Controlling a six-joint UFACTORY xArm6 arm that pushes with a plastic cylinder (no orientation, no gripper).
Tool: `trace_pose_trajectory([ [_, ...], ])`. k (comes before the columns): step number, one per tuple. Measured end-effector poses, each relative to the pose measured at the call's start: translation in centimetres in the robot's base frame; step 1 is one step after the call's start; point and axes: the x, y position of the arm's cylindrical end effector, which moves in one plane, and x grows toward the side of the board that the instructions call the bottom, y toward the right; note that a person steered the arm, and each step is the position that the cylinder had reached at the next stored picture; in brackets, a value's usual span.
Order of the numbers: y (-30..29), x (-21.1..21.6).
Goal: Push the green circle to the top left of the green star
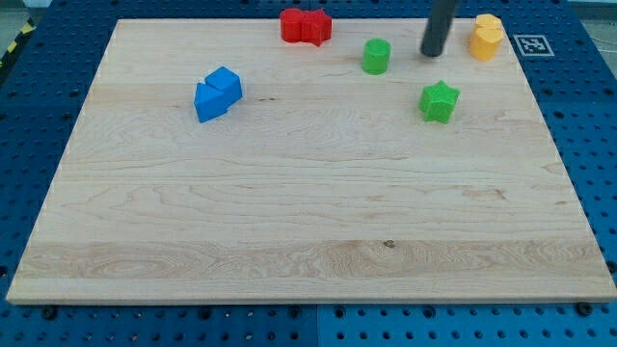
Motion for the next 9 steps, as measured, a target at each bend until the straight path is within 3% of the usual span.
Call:
trace_pose_trajectory([
  [2,-6.7,-4.0],
  [3,-10.2,-4.0],
  [9,-6.2,0.6],
])
